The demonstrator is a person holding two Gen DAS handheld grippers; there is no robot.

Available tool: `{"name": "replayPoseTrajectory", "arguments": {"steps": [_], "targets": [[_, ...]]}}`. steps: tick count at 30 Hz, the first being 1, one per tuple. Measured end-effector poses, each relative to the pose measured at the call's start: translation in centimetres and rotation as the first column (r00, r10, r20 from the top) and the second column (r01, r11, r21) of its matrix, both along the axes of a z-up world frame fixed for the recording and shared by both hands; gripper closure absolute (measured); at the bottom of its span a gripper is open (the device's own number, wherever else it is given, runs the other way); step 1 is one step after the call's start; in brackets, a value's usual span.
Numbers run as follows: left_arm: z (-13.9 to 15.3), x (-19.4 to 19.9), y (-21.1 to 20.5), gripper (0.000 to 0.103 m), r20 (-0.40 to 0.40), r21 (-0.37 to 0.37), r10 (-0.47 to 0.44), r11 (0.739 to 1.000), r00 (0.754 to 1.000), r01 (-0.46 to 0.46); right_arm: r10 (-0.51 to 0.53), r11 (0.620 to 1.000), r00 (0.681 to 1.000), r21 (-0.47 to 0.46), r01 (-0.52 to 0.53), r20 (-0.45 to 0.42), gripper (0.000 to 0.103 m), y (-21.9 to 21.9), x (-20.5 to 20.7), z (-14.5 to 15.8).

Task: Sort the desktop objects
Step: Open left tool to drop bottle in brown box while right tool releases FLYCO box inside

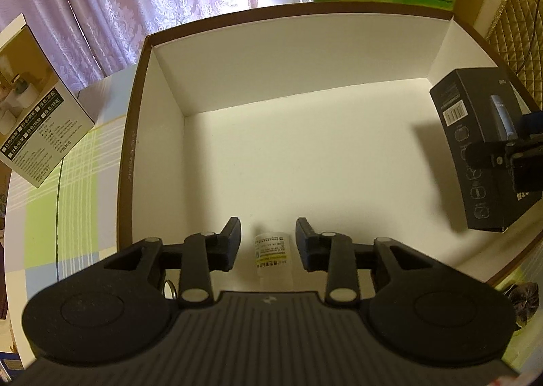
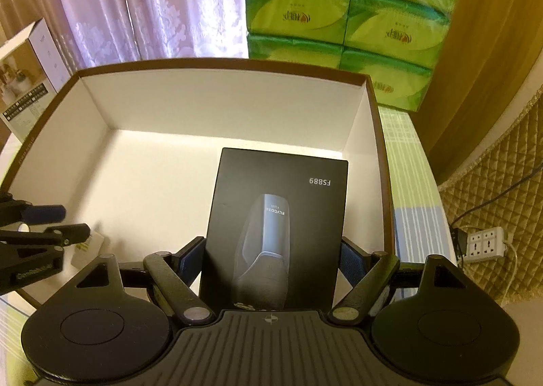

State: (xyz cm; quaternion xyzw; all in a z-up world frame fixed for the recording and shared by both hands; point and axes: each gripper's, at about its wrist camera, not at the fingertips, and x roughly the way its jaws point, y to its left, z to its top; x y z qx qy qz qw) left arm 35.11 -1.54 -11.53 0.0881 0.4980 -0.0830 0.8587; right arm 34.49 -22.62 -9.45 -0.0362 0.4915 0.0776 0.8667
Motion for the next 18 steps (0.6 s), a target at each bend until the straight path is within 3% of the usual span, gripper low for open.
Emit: {"name": "replayPoseTrajectory", "arguments": {"steps": [6,8,12,15,17,18], "targets": [[0.3,-0.2,0.1,0.066,0.006,-0.008,-0.004,1.0,1.0,0.004,-0.009,1.0,1.0,-0.004,0.009,-0.011,0.023,-0.3,0.4,-0.2],[0.4,-0.2,0.1,0.063,0.009,-0.013,-0.008,1.0,1.0,0.008,0.002,1.0,1.0,-0.005,-0.002,0.002,0.011,-0.3,0.4,0.2],[0.9,-0.6,0.0,0.057,0.019,-0.019,-0.018,1.0,1.0,0.019,0.018,1.0,0.999,-0.005,-0.018,0.026,0.005,-0.3,0.0,1.1],[1.4,-1.0,-0.2,0.05,0.025,-0.023,-0.026,0.999,0.999,0.027,0.03,0.999,0.999,0.013,-0.03,0.022,0.002,-0.5,-0.3,1.4],[1.8,-1.2,-0.3,0.036,0.037,-0.007,-0.021,1.0,0.999,0.022,0.043,0.999,0.999,0.027,-0.044,0.028,0.002,-0.6,-0.6,1.7],[1.9,-1.4,-0.3,0.034,0.044,0.001,-0.02,1.0,0.999,0.02,0.053,0.998,0.998,0.035,-0.054,0.03,0.002,-0.6,-0.8,1.8]]}}
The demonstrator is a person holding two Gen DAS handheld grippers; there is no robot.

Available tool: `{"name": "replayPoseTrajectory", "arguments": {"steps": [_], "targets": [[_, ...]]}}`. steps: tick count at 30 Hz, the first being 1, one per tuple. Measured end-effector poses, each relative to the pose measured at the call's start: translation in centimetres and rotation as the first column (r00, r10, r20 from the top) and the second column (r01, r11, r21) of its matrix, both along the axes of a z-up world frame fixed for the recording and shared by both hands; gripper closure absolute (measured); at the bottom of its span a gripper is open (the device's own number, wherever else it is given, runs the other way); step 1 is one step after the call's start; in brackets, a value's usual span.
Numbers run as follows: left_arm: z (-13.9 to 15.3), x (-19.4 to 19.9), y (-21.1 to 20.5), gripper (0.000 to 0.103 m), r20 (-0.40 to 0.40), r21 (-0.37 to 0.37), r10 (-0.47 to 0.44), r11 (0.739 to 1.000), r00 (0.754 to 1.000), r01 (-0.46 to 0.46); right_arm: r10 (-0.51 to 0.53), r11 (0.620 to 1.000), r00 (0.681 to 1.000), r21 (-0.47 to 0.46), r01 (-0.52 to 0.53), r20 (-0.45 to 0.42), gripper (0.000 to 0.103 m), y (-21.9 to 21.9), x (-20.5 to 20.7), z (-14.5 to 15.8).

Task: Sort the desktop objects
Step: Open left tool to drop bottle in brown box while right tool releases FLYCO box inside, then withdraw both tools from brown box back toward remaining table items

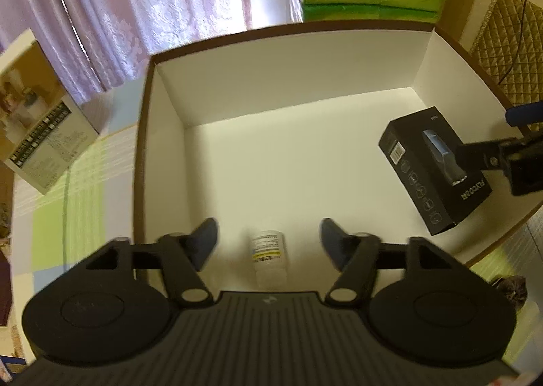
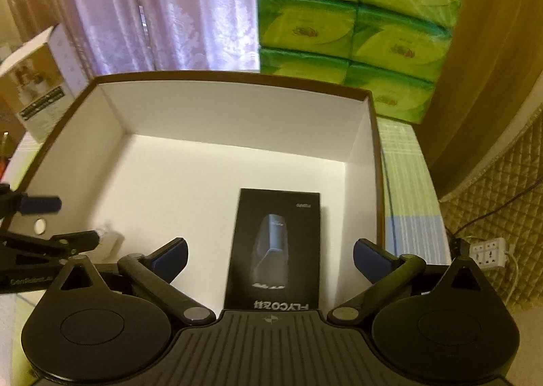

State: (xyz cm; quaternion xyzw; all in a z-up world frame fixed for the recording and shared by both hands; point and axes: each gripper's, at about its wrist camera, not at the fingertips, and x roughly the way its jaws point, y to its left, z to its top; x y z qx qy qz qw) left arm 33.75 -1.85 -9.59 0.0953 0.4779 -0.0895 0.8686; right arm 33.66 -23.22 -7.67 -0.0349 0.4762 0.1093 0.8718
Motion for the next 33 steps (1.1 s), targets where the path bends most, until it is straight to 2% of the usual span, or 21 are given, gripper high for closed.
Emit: {"name": "replayPoseTrajectory", "arguments": {"steps": [3,8,14,23,33], "targets": [[0.6,-0.3,0.0,0.033,0.006,-0.004,0.004,1.0,1.0,-0.004,0.014,1.0,1.0,0.012,-0.014,0.003,0.002,0.1,-0.7,0.4],[1.8,-1.2,0.2,0.023,0.029,0.001,0.013,1.0,0.999,-0.013,0.013,0.999,1.0,0.032,-0.014,0.009,0.002,-0.1,-1.7,1.0],[3.3,-2.3,0.4,0.017,0.043,0.003,0.037,0.999,0.998,-0.037,0.007,0.999,1.0,0.046,-0.008,0.02,0.002,-0.4,-3.1,1.9],[5.2,-4.6,0.6,0.017,0.063,-0.022,0.053,0.998,0.997,-0.051,-0.002,0.998,0.998,0.067,-0.003,0.066,0.002,-1.0,-5.6,4.0],[8.2,-8.8,0.5,0.017,0.132,-0.037,0.046,0.998,0.99,-0.041,-0.025,0.994,0.991,0.107,0.011,0.132,0.002,-2.0,-9.5,6.9]]}}
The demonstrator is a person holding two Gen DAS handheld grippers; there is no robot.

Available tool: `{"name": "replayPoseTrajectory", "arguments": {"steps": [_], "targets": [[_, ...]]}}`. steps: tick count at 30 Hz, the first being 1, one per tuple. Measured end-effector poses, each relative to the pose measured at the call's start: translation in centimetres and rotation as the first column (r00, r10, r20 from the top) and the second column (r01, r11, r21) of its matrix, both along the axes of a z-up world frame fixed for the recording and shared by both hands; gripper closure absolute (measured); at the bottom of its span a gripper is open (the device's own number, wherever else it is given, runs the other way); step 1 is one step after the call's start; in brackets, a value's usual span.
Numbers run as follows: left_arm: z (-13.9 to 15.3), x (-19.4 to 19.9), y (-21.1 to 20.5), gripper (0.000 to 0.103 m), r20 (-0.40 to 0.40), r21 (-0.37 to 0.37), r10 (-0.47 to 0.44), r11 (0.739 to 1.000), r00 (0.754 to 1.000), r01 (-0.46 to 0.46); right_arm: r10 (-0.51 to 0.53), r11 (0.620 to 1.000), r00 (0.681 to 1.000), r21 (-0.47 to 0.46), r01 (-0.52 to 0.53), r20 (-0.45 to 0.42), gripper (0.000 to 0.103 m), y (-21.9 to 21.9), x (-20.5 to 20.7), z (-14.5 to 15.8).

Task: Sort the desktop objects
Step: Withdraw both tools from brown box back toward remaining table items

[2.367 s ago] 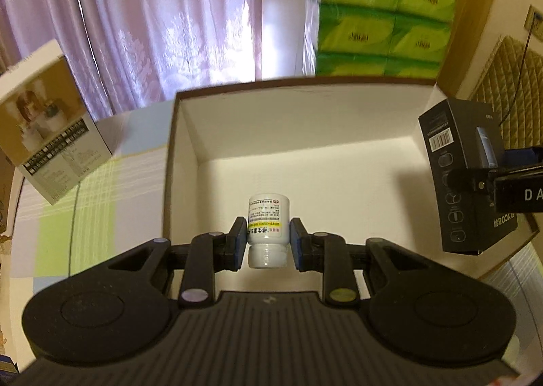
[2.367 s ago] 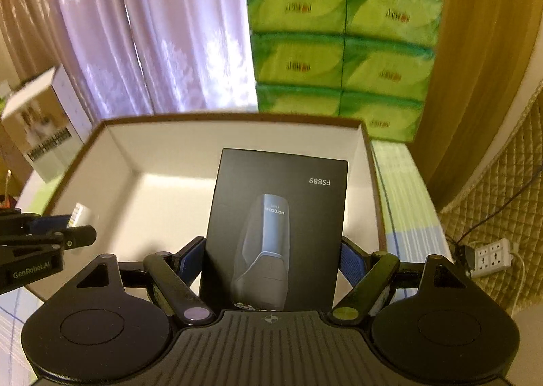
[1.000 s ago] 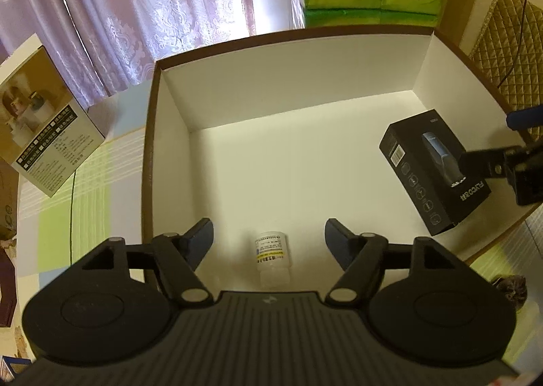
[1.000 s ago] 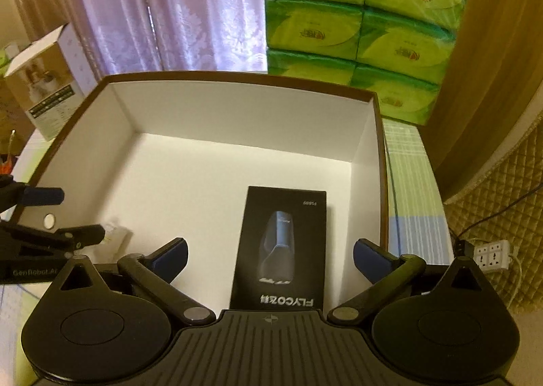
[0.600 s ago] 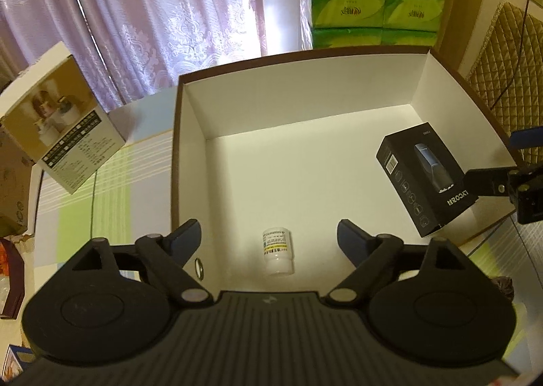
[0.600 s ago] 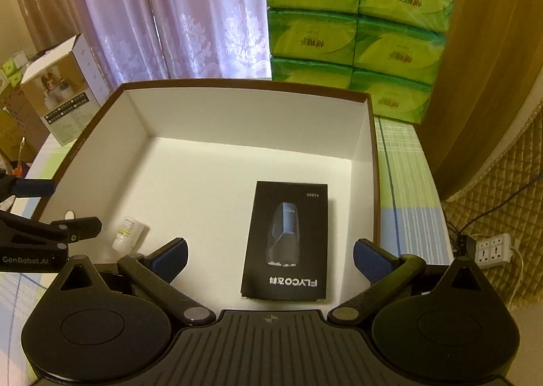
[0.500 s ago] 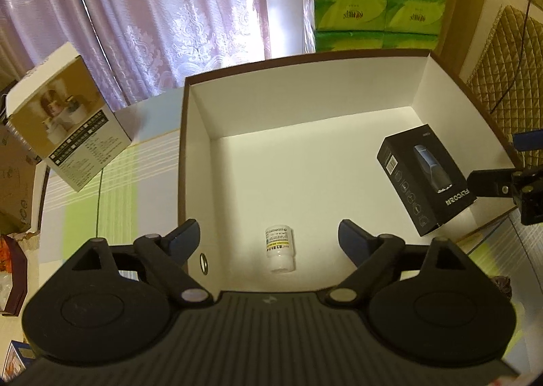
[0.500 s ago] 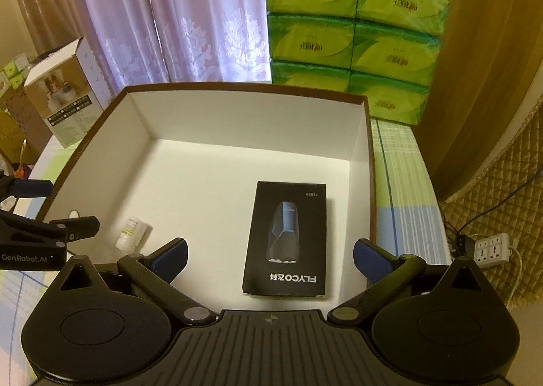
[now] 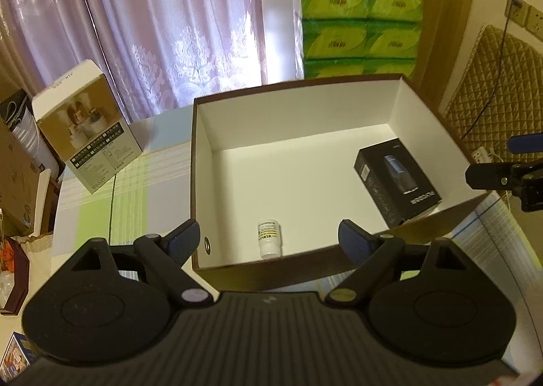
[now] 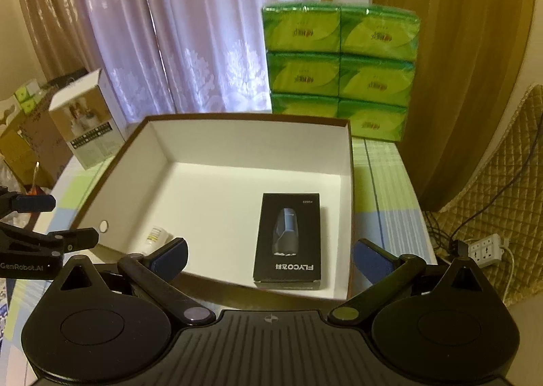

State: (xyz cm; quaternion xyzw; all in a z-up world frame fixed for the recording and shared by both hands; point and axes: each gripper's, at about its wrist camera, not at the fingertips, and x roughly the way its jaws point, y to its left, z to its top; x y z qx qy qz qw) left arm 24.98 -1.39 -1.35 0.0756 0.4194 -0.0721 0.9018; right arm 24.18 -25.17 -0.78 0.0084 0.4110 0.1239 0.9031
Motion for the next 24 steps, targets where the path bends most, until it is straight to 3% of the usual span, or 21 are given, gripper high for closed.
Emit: {"name": "replayPoseTrajectory", "arguments": {"steps": [24], "targets": [[4.6,-11.7,0.8,0.016,0.115,-0.076,0.02,0.997,0.993,-0.011,0.018,0.998,0.997,0.055,-0.022,0.079,0.002,-0.7,-10.6,2.8]]}}
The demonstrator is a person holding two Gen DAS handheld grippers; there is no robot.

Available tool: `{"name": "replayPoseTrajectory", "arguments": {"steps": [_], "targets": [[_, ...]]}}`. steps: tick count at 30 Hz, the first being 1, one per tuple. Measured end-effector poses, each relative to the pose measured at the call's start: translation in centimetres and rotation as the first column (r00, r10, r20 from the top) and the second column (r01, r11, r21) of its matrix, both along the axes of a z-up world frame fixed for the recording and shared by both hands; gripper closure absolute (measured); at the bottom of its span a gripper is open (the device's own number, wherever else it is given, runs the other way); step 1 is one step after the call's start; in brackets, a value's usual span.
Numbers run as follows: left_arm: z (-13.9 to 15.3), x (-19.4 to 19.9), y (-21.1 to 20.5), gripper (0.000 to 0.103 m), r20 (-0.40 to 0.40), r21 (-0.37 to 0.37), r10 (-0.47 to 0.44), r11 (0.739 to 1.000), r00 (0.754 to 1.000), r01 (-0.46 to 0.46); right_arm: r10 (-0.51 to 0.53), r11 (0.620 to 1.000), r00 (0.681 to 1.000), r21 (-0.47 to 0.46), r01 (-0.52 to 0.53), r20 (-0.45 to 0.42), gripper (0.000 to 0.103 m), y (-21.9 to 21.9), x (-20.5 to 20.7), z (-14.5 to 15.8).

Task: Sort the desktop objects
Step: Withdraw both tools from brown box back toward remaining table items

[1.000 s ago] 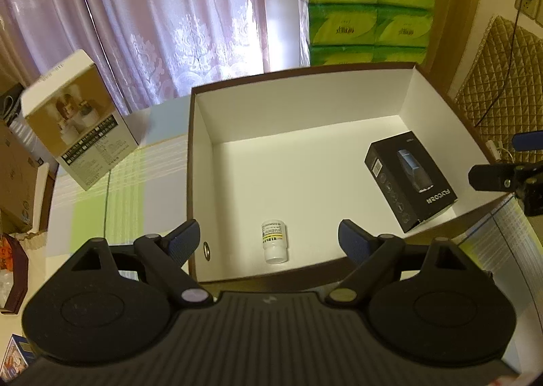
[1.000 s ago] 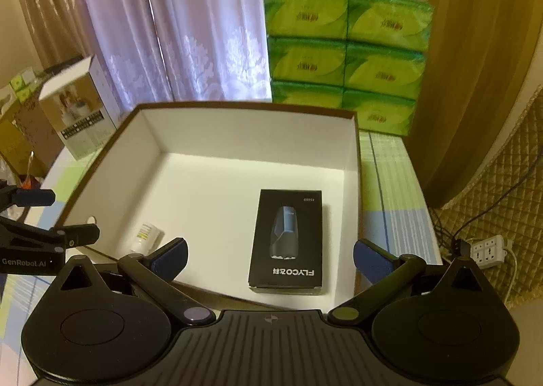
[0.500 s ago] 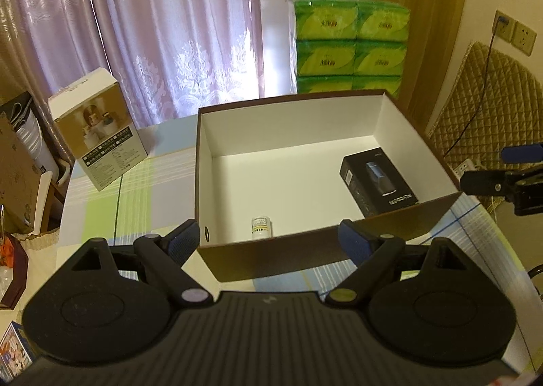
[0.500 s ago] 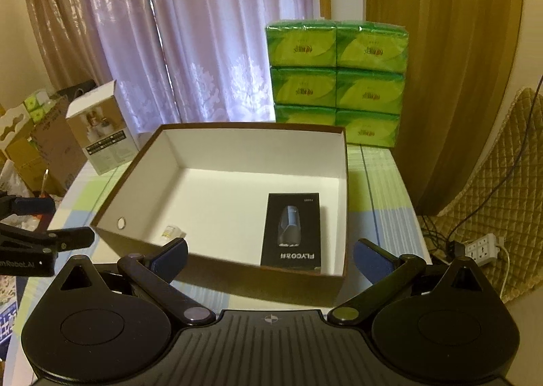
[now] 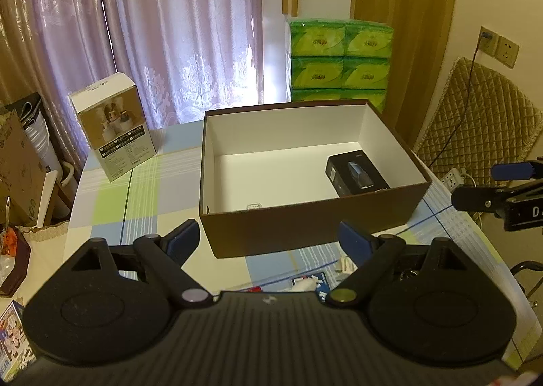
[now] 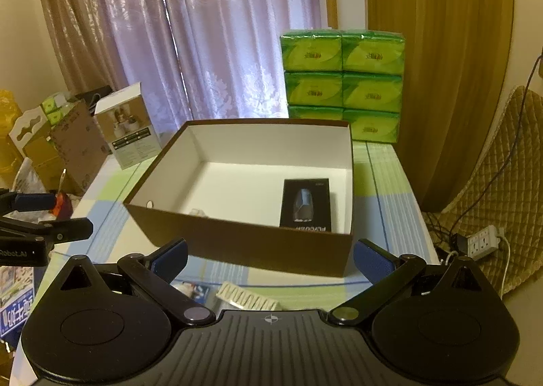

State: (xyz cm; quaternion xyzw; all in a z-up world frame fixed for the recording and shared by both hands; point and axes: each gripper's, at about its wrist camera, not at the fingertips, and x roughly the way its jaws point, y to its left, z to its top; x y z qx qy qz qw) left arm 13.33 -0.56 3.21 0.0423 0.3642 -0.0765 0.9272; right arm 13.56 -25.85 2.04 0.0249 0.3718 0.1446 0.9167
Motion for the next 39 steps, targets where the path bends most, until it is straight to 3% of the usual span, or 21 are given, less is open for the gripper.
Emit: {"name": "replayPoseTrajectory", "arguments": {"steps": [24,39], "targets": [[-2.0,-5.8,-0.1,0.016,-0.038,-0.008,0.014,1.0,0.999,-0.015,0.007,1.0,1.0,-0.026,-0.008,-0.019,0.002,0.0,-5.2,-1.6],[-5.3,-9.3,1.6,0.016,-0.127,-0.007,0.035,0.999,0.991,-0.037,-0.024,1.0,0.987,-0.014,0.022,-0.159,0.002,-0.9,-8.7,-6.3]]}}
